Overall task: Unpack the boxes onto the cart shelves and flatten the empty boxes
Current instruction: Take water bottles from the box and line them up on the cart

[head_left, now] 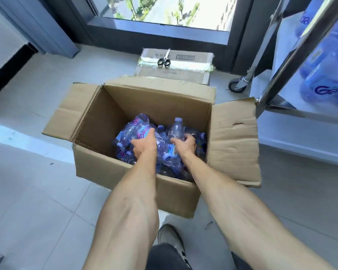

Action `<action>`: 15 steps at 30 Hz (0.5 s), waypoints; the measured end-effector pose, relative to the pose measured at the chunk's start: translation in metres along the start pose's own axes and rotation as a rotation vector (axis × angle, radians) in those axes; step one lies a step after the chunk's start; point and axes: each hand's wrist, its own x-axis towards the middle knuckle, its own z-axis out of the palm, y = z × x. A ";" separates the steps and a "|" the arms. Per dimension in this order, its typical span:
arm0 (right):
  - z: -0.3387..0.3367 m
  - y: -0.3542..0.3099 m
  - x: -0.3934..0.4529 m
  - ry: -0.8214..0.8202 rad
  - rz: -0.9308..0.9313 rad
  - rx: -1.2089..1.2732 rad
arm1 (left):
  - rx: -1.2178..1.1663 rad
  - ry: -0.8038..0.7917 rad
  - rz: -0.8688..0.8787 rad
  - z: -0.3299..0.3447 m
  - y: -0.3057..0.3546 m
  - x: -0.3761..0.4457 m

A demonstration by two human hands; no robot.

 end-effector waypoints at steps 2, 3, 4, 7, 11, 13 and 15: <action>-0.019 -0.020 -0.017 -0.034 -0.120 0.086 | -0.166 -0.053 -0.028 -0.014 0.007 -0.015; -0.030 -0.029 -0.024 -0.052 -0.179 0.127 | -0.242 -0.085 -0.017 -0.019 0.012 -0.022; -0.039 -0.037 -0.032 -0.070 -0.230 0.161 | -0.322 -0.127 0.003 -0.023 0.019 -0.030; -0.079 -0.053 -0.070 -0.126 -0.370 0.300 | -0.669 -0.408 0.076 -0.043 0.031 -0.074; -0.140 -0.056 -0.117 -0.185 -0.399 0.453 | -0.793 -0.881 0.216 -0.075 0.029 -0.143; -0.172 -0.051 -0.138 -0.292 -0.284 0.627 | -0.715 -0.934 0.289 -0.083 0.022 -0.176; -0.198 -0.042 -0.154 -0.361 -0.193 0.867 | -0.696 -1.002 0.366 -0.088 0.012 -0.205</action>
